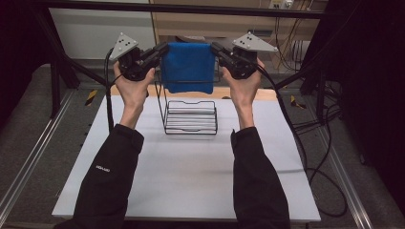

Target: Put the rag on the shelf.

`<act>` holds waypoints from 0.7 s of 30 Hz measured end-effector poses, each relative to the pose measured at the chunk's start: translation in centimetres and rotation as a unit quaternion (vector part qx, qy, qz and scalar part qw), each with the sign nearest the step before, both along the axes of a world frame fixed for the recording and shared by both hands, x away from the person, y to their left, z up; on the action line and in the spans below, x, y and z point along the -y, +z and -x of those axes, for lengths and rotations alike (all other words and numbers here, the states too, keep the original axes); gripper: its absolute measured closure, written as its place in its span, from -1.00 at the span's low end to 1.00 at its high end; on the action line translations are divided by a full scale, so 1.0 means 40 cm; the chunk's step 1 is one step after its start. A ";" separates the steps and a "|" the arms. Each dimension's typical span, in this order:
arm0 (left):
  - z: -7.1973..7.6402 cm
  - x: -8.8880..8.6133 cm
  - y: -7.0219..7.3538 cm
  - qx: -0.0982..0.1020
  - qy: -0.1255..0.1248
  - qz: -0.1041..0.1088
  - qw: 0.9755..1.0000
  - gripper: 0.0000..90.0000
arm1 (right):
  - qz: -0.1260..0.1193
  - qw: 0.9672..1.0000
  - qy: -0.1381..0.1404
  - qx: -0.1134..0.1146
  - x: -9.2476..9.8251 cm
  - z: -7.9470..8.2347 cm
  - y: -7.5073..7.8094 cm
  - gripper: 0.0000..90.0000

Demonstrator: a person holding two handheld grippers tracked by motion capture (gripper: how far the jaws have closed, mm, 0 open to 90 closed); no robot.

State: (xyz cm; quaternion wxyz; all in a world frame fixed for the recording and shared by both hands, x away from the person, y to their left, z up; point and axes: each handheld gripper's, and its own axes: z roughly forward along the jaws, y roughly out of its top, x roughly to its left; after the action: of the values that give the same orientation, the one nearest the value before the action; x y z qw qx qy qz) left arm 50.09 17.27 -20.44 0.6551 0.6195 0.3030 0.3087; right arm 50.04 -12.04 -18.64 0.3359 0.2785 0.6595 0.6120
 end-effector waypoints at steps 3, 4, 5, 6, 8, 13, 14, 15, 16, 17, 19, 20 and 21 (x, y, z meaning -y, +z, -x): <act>0.008 -0.004 -0.015 -0.003 -0.005 -0.006 1.000 0.89 | 0.007 1.000 0.004 -0.003 0.000 0.010 -0.011 0.94; 0.010 -0.005 -0.020 -0.005 -0.007 -0.008 1.000 0.89 | 0.008 1.000 0.006 -0.004 0.000 0.013 -0.015 0.94; 0.012 -0.008 -0.023 -0.003 -0.005 -0.014 1.000 0.89 | 0.008 1.000 0.009 -0.007 0.001 0.016 -0.018 0.94; 0.014 -0.009 -0.027 -0.003 -0.006 -0.014 1.000 0.89 | 0.008 1.000 0.010 -0.008 0.001 0.019 -0.021 0.94; 0.017 -0.010 -0.033 -0.006 -0.009 -0.021 1.000 0.89 | 0.011 1.000 0.012 -0.011 0.002 0.023 -0.028 0.94; 0.030 -0.014 -0.044 -0.009 -0.025 -0.032 0.999 0.89 | 0.013 0.999 0.021 -0.025 0.010 0.037 -0.042 0.93; 0.033 -0.014 -0.047 -0.010 -0.027 -0.031 0.999 0.89 | 0.014 0.999 0.025 -0.027 0.011 0.042 -0.045 0.93; 0.035 -0.014 -0.048 -0.013 -0.029 -0.033 0.999 0.89 | 0.018 0.999 0.026 -0.029 0.012 0.046 -0.048 0.93; 0.038 -0.014 -0.050 -0.014 -0.031 -0.035 0.999 0.89 | 0.021 0.999 0.026 -0.032 0.012 0.051 -0.051 0.93; 0.040 -0.015 -0.052 -0.015 -0.032 -0.035 0.999 0.89 | 0.024 0.999 0.027 -0.033 0.012 0.055 -0.054 0.93; 0.047 -0.017 -0.055 -0.017 -0.037 -0.041 0.998 0.89 | 0.026 0.999 0.028 -0.037 0.013 0.061 -0.059 0.93; 0.052 -0.017 -0.057 -0.017 -0.038 -0.044 0.998 0.89 | 0.028 0.998 0.029 -0.041 0.014 0.064 -0.062 0.93; 0.056 -0.019 -0.059 -0.017 -0.039 -0.047 0.998 0.89 | 0.029 0.998 0.032 -0.042 0.015 0.067 -0.065 0.93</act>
State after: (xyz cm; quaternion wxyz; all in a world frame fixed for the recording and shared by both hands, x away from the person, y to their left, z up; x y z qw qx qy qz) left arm 47.85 18.04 -22.82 0.6314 0.6664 0.2749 0.2858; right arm 47.36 -12.65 -21.25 0.2962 0.2724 0.6989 0.5912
